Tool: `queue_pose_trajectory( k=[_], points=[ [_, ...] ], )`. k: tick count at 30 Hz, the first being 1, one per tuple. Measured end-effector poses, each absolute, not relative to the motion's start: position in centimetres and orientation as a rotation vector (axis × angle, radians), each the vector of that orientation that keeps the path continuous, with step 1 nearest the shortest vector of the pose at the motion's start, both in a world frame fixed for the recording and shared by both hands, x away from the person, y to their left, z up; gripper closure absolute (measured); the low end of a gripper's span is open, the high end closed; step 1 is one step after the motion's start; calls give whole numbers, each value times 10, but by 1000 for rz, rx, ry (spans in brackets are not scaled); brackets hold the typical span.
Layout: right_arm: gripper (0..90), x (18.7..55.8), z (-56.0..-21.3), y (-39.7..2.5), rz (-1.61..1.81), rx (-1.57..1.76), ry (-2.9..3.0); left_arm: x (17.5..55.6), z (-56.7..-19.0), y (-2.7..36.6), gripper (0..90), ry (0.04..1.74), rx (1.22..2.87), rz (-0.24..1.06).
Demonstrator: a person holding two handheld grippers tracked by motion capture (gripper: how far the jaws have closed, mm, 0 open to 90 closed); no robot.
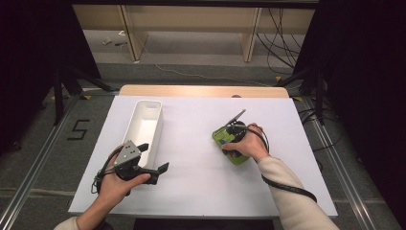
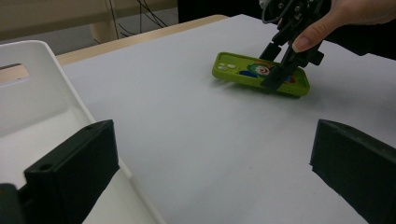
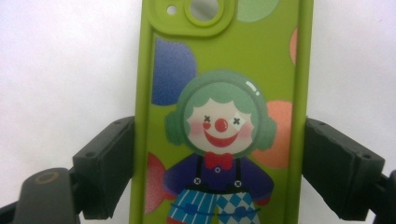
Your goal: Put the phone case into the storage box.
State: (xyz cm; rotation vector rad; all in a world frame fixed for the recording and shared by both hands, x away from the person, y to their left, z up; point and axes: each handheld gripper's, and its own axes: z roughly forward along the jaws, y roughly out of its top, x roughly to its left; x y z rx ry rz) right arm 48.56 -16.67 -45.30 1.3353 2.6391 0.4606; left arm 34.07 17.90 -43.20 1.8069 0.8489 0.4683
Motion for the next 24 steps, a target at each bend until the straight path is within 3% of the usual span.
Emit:
queue_pose_trajectory(
  k=[24],
  points=[
    [170, 477, -434, -187, 763, 1267, 2503, 341, -432, 180, 5, 855, 1802, 467]
  ],
)
